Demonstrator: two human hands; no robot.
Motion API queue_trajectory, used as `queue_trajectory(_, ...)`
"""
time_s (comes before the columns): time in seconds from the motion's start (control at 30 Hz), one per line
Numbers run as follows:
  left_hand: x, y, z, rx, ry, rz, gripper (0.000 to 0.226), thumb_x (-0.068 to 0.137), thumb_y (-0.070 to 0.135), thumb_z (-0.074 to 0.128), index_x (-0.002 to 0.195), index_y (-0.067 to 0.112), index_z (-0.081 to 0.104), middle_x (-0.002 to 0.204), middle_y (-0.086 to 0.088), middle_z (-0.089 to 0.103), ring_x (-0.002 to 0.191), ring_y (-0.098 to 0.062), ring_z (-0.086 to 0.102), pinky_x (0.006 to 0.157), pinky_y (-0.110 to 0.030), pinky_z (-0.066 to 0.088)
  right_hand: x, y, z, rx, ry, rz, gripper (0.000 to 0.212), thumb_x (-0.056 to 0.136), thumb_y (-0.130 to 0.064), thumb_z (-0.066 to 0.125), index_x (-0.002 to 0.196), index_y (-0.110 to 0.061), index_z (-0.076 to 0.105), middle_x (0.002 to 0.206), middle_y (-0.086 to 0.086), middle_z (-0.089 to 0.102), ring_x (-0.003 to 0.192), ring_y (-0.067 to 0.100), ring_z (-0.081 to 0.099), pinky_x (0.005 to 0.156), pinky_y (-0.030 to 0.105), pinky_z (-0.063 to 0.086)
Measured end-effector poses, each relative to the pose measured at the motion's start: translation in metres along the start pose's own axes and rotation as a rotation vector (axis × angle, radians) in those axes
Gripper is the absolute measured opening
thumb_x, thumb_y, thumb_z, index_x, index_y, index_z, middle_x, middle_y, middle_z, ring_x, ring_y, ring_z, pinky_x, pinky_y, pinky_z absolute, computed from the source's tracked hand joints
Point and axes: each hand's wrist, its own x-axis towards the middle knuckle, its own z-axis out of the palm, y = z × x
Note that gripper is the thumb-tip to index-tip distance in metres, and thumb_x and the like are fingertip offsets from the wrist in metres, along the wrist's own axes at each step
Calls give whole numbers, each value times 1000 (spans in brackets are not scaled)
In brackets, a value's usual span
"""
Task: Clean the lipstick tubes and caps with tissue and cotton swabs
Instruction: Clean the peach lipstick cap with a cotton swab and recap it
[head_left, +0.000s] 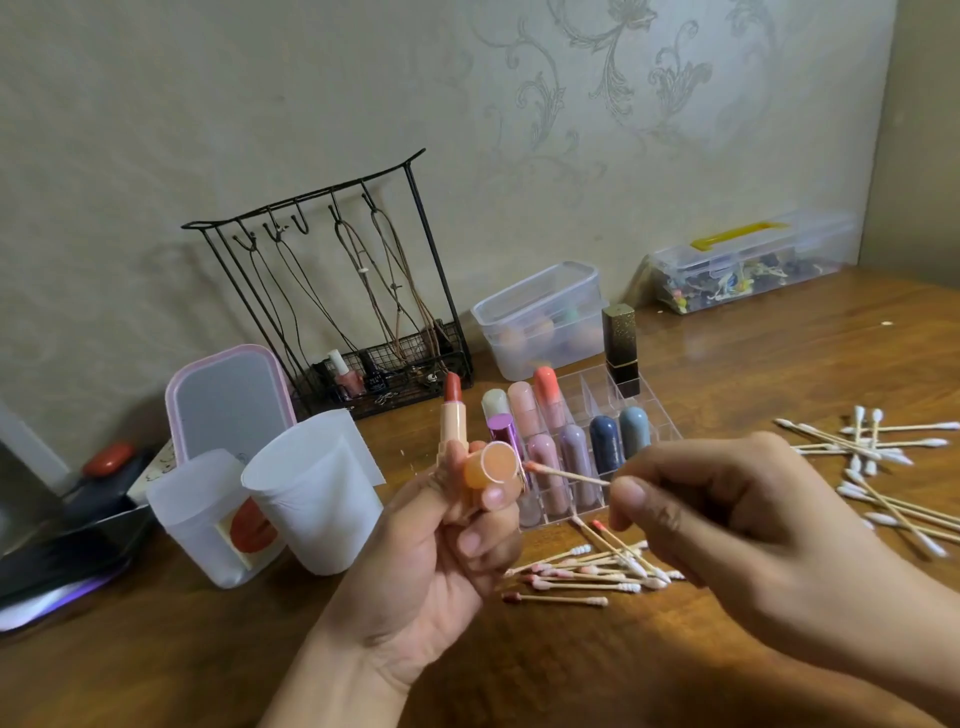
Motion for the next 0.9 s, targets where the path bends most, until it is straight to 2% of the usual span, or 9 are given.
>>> queue_trajectory(0.07, 1, 1, 0, -66, -33, -27, 26, 95, 31, 54, 84, 9, 61, 73, -4, 52, 52, -6, 40, 49, -18, 36, -1, -1, 0, -18, -10, -34, 35, 90, -50, 52, 73, -22, 66, 50, -9, 42, 46, 1, 34, 43, 17, 27)
queue_trajectory(0.2, 1, 0, -1, -147, -80, -55, 24, 98, 28, 52, 89, 6, 56, 74, -6, 54, 53, -8, 44, 51, -20, 40, 0, -1, 3, -91, -32, -105, 35, 94, -43, 53, 71, -18, 64, 53, -7, 42, 47, -1, 33, 43, 18, 28)
queue_trajectory(0.37, 0, -2, -3, -87, -2, -61, 26, 92, 33, 57, 87, 7, 63, 70, -6, 51, 51, -9, 41, 51, -21, 41, -1, -3, 3, -118, 7, -145, 32, 94, -37, 54, 71, -17, 65, 53, -5, 44, 44, 4, 36, 42, 19, 32)
queue_trajectory(0.5, -1, -5, 4, 125, 226, -28, 30, 81, 39, 69, 83, 9, 68, 66, -8, 48, 48, -11, 38, 50, -21, 39, -3, 0, 7, -252, 50, -136, 35, 93, -36, 53, 66, -16, 63, 50, -3, 47, 41, 7, 40, 42, 13, 30)
queue_trajectory(0.57, -2, -6, 10, 230, 287, -18, 22, 80, 32, 71, 82, 10, 71, 65, -9, 49, 49, -11, 38, 51, -22, 36, -3, 2, 9, -340, 52, -119, 33, 92, -37, 53, 66, -18, 64, 49, -5, 49, 42, 7, 45, 42, 11, 31)
queue_trajectory(0.7, -6, -10, 20, 390, 308, -40, 26, 68, 34, 70, 85, 14, 72, 67, -6, 52, 53, -9, 42, 48, -19, 36, -3, 6, 14, -462, 28, -92, 26, 91, -37, 57, 70, -25, 66, 46, -20, 37, 41, 3, 42, 39, 7, 24)
queue_trajectory(0.8, -7, -12, 22, 414, 327, -42, 33, 66, 36, 71, 90, 14, 69, 68, -6, 52, 54, -10, 45, 49, -20, 39, -3, 5, 14, -445, 5, -85, 29, 93, -39, 52, 73, -24, 66, 49, -14, 40, 42, 7, 42, 38, 13, 27)
queue_trajectory(0.9, -7, -10, 25, 429, 329, -35, 25, 65, 37, 71, 81, 19, 74, 70, -7, 51, 57, -11, 44, 53, -22, 38, -3, 6, 11, -406, -59, -102, 28, 94, -35, 57, 74, -19, 67, 55, -8, 45, 45, 10, 41, 42, 14, 28)
